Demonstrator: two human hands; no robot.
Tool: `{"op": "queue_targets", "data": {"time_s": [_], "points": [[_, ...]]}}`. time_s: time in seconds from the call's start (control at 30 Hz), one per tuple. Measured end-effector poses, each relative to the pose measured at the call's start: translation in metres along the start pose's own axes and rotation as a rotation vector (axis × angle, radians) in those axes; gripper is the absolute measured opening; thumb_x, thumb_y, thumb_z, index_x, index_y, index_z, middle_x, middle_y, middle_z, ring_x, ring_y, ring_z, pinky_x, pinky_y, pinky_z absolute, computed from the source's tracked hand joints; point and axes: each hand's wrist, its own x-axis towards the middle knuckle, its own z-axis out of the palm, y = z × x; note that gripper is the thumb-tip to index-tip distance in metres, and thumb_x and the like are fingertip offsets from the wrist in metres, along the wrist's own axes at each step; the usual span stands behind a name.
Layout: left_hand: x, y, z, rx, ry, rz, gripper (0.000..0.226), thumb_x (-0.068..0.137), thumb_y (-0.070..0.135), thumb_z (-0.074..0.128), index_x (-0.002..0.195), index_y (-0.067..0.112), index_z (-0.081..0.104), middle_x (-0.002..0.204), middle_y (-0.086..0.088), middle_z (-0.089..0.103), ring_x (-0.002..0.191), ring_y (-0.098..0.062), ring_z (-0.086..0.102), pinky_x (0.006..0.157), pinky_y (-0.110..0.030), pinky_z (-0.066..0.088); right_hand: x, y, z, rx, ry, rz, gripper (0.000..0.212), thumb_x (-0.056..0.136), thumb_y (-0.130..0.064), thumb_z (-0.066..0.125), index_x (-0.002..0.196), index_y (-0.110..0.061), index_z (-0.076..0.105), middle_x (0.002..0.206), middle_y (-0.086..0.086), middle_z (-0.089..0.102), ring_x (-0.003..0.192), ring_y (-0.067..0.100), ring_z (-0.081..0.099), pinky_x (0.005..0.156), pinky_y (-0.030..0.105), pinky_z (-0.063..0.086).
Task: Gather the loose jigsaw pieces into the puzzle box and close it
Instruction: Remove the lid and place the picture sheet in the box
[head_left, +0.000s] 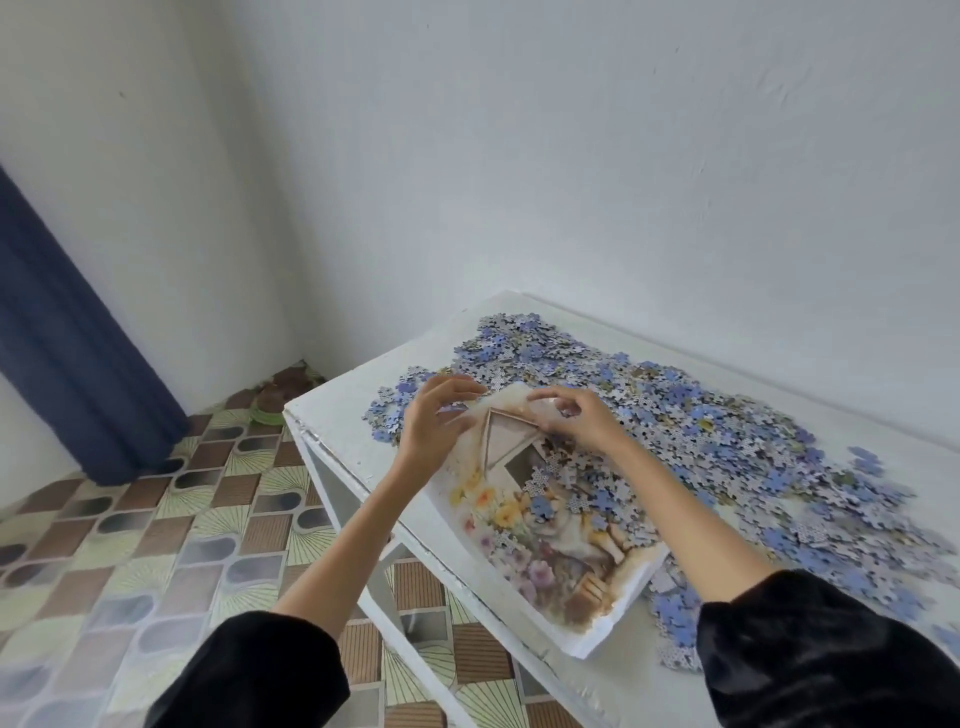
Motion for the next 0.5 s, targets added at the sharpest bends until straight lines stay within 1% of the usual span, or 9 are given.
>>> {"op": "queue_targets", "data": {"time_s": [0.1,0.13,0.2,0.27,0.3,0.33,0.4,0.43,0.5], "points": [[0.008,0.006,-0.002,0.012,0.030,0.075,0.045,0.073,-0.009,0.070,0.097,0.028,0.063,0.117,-0.001,0.053,0.090,0.000,0.061,0.077,-0.021,0.054,0.000,-0.014,-0.016,0.135,0.060,-0.002,0.029,0.079,-0.004,0.064,0.096,-0.027,0.064,0.095,0.007,0.056,0.085,0.016,0.050,0.063,0.017,0.049],[0.011,0.007,-0.002,0.050,0.039,0.106,0.041,0.074,-0.006,0.070,0.097,0.027,0.063,0.117,-0.001,0.053,0.088,0.000,0.060,0.076,-0.021,0.054,-0.002,-0.019,-0.022,0.160,0.085,-0.009,0.026,0.079,-0.003,0.063,0.093,-0.025,0.064,0.089,0.001,0.054,0.081,0.014,0.049,0.061,0.015,0.049],[0.017,0.007,-0.003,0.170,0.067,0.178,0.033,0.075,0.003,0.073,0.098,0.026,0.067,0.116,0.000,0.054,0.090,-0.002,0.057,0.080,-0.023,0.050,-0.004,-0.026,-0.034,0.237,0.146,-0.034,0.025,0.080,0.000,0.061,0.086,-0.024,0.064,0.085,-0.011,0.054,0.075,0.011,0.048,0.065,0.017,0.045],[0.021,0.006,-0.004,0.270,0.110,0.242,0.027,0.077,0.014,0.073,0.101,0.024,0.069,0.118,0.000,0.055,0.096,-0.006,0.053,0.084,-0.028,0.046,-0.005,-0.027,-0.042,0.326,0.214,-0.095,0.030,0.081,0.004,0.059,0.083,-0.026,0.064,0.088,-0.014,0.058,0.078,0.025,0.051,0.069,0.025,0.045],[0.022,0.005,-0.003,0.285,0.135,0.256,0.028,0.077,0.017,0.073,0.104,0.023,0.068,0.121,-0.002,0.054,0.098,-0.008,0.053,0.085,-0.029,0.045,-0.006,-0.028,-0.045,0.372,0.244,-0.129,0.032,0.081,0.006,0.058,0.083,-0.025,0.064,0.091,-0.013,0.060,0.085,0.030,0.051,0.071,0.024,0.046],[0.022,0.005,-0.001,0.281,0.155,0.261,0.034,0.077,0.018,0.073,0.110,0.022,0.066,0.128,-0.007,0.050,0.102,-0.012,0.053,0.087,-0.029,0.043,-0.007,-0.027,-0.048,0.404,0.271,-0.164,0.031,0.081,0.007,0.058,0.083,-0.023,0.064,0.094,-0.012,0.062,0.090,0.025,0.054,0.070,0.014,0.046],[0.022,0.006,0.008,0.231,0.179,0.239,0.053,0.076,0.018,0.074,0.124,0.025,0.054,0.143,-0.016,0.030,0.123,-0.026,0.042,0.100,-0.035,0.036,-0.010,-0.027,-0.051,0.453,0.319,-0.202,0.028,0.082,0.005,0.059,0.083,-0.022,0.064,0.099,-0.009,0.063,0.085,0.002,0.061,0.072,0.002,0.042],[0.022,0.009,0.013,0.184,0.169,0.194,0.062,0.075,0.018,0.075,0.129,0.028,0.046,0.147,-0.017,0.018,0.132,-0.032,0.031,0.106,-0.041,0.030,-0.012,-0.027,-0.053,0.476,0.340,-0.213,0.027,0.082,0.004,0.059,0.083,-0.022,0.065,0.099,-0.010,0.064,0.086,-0.008,0.060,0.073,0.002,0.042],[0.022,0.016,0.022,0.087,0.088,0.046,0.075,0.076,0.020,0.074,0.135,0.033,0.031,0.150,-0.014,0.006,0.137,-0.029,0.017,0.109,-0.046,0.022,-0.012,-0.023,-0.056,0.519,0.377,-0.243,0.025,0.081,0.001,0.061,0.083,-0.023,0.066,0.093,-0.015,0.067,0.088,-0.012,0.059,0.074,0.004,0.042]]}}
